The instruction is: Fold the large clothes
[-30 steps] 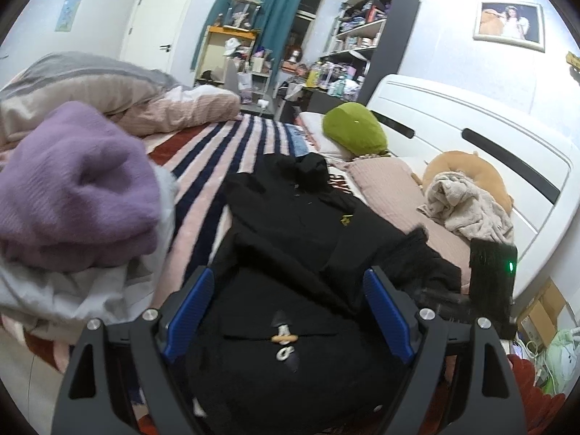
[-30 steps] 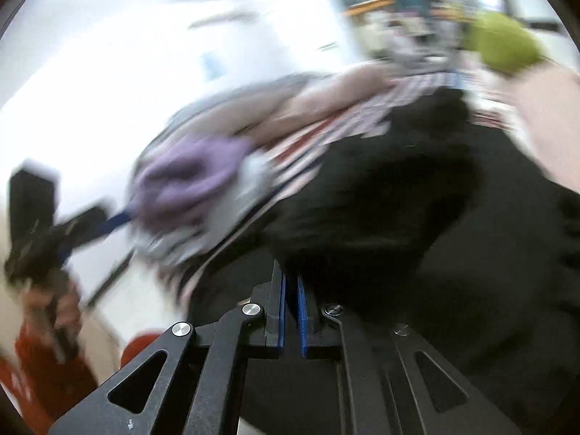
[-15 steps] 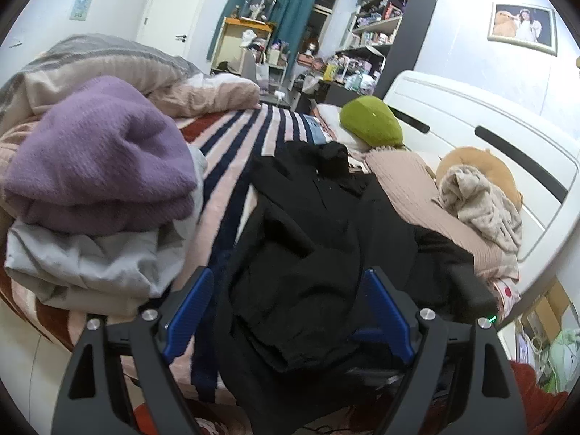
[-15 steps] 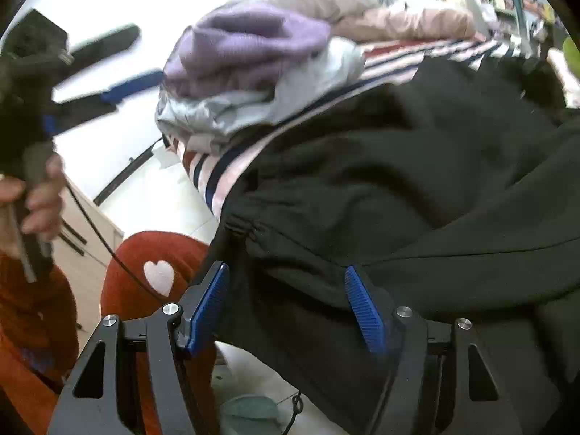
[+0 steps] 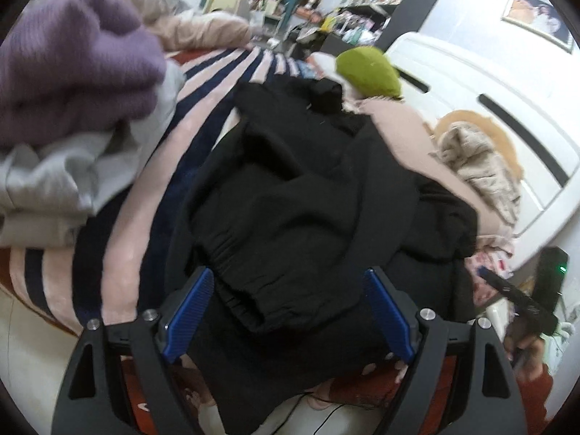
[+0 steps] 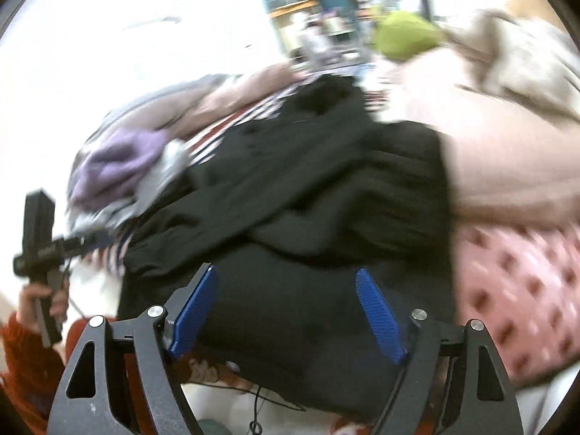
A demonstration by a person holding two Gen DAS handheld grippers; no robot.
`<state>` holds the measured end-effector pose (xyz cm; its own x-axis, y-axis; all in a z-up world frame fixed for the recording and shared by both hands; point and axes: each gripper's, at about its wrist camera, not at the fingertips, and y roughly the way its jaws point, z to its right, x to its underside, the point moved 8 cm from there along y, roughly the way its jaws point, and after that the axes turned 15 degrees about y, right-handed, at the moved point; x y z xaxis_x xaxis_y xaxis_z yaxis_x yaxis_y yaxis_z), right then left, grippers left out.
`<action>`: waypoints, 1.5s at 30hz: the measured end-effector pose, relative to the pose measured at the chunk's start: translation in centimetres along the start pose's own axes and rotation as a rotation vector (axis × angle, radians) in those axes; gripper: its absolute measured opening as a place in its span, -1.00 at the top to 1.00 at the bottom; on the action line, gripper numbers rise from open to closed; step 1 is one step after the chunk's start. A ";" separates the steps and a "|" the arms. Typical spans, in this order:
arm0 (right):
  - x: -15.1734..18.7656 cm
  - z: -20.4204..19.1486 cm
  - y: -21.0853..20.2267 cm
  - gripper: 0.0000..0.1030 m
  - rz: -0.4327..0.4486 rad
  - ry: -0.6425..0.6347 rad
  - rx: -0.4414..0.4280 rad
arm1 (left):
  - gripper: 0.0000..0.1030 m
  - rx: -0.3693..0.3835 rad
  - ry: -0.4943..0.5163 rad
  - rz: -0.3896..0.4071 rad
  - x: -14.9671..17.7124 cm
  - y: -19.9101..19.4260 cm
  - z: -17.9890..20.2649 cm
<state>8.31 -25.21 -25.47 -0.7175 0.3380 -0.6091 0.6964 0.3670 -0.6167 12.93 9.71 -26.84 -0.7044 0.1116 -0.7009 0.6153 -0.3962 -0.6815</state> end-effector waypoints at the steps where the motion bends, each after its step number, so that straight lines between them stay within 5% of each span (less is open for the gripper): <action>1: 0.1 1.5 -0.6 -0.51 0.017 0.033 0.029 | -0.60 -0.010 -0.011 -0.008 0.3 0.6 -0.3; 8: 2.5 7.0 -0.2 -0.52 -0.019 0.139 0.134 | -0.60 -0.078 -0.108 -0.063 2.8 3.2 -2.2; 18: 3.1 6.5 1.8 -0.55 -0.110 0.204 -0.001 | -0.66 -0.072 -0.133 -0.081 3.2 5.3 -2.6; 21: 3.3 5.5 2.4 -0.39 -0.117 0.180 -0.006 | -0.65 -0.088 -0.108 -0.094 3.2 5.7 -2.3; 23: 3.3 5.1 2.7 -0.06 -0.113 0.154 0.016 | -0.64 -0.084 -0.121 -0.092 3.1 5.7 -2.3; 26: 2.9 5.1 3.2 0.60 -0.100 0.147 0.053 | -0.38 -0.083 -0.125 -0.096 3.0 5.8 -2.0; 28: 2.6 5.3 3.0 0.80 -0.102 0.171 0.030 | -0.08 -0.068 -0.115 -0.101 2.9 5.6 -1.8; 33: 2.1 4.0 2.4 0.88 -0.079 0.182 -0.046 | 0.59 -0.020 -0.106 -0.104 2.7 5.0 -1.1; 35: 1.7 3.2 1.9 0.91 -0.064 0.203 -0.089 | 0.71 0.006 -0.116 -0.091 2.4 4.5 -1.0; 45: -1.5 -1.9 -2.1 0.96 0.021 0.177 -0.240 | 0.82 0.098 -0.052 0.091 -2.9 -1.6 2.2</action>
<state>7.90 -24.89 -22.28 -0.7090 0.4862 -0.5109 0.7029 0.5456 -0.4563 13.26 7.99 -23.25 -0.6660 0.0249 -0.7455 0.6418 -0.4902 -0.5897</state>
